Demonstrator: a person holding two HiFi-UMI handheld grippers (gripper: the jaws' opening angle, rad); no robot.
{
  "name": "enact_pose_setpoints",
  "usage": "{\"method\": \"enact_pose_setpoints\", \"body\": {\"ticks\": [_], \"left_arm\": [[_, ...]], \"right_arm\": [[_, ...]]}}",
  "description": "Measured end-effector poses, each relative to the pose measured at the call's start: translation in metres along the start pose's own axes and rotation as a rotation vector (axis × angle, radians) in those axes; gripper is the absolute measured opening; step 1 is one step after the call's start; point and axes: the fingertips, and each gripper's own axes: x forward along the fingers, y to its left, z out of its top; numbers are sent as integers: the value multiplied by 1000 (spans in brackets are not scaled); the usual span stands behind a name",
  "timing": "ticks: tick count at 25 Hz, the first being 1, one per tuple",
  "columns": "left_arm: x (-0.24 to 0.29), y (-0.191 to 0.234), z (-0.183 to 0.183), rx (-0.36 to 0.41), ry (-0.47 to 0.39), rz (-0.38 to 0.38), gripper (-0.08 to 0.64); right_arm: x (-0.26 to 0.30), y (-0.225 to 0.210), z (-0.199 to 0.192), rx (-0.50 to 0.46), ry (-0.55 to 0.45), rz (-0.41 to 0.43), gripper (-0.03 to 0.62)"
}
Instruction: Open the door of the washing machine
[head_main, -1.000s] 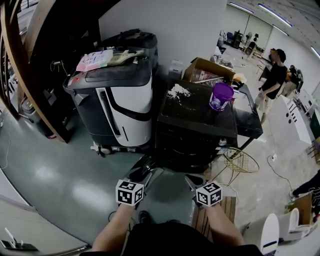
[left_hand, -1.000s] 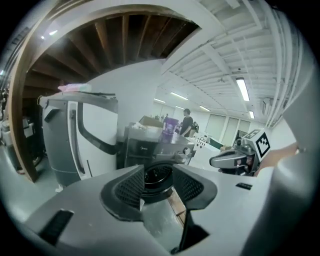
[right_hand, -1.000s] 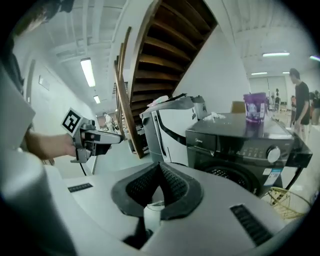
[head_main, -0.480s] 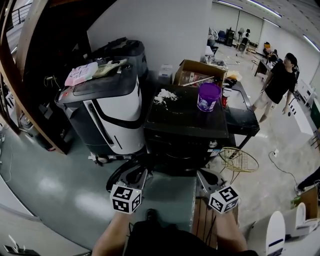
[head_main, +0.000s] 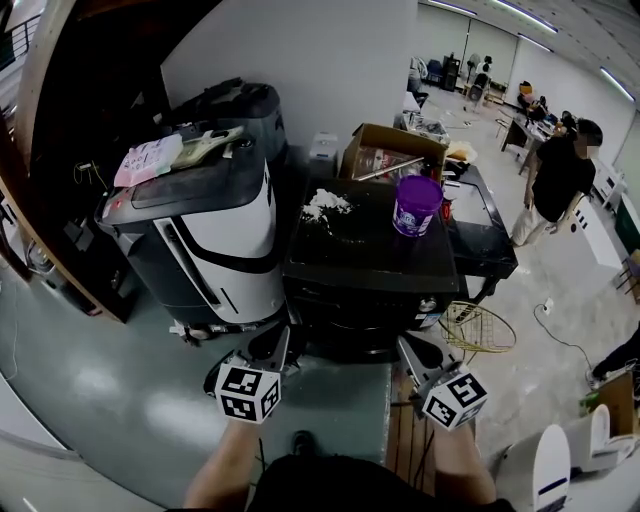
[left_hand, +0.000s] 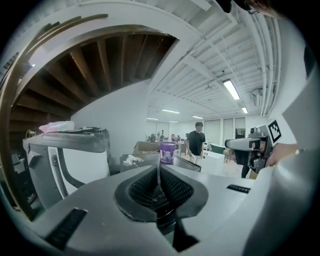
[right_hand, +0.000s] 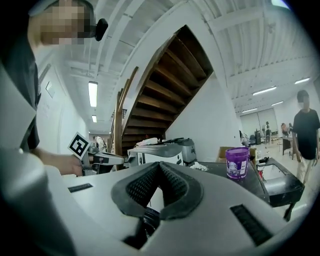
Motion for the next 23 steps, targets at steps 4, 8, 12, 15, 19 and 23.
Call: {"method": "enact_pose_setpoints", "body": {"ticks": [4, 8, 12, 15, 19, 23], "left_arm": [[17, 16, 15, 16, -20, -8, 34], [32, 27, 23, 35, -27, -25, 34], [39, 36, 24, 38, -22, -33, 34], [42, 43, 23, 44, -20, -40, 34], [43, 51, 23, 37, -21, -46, 34], [43, 58, 25, 40, -20, -52, 34]], "right_arm": [[18, -8, 4, -5, 6, -25, 15], [34, -13, 3, -13, 5, -30, 15], [45, -15, 5, -6, 8, -39, 15], [53, -15, 5, -11, 4, -43, 15], [62, -13, 6, -19, 3, -50, 15], [70, -9, 10, -18, -5, -47, 15]]}}
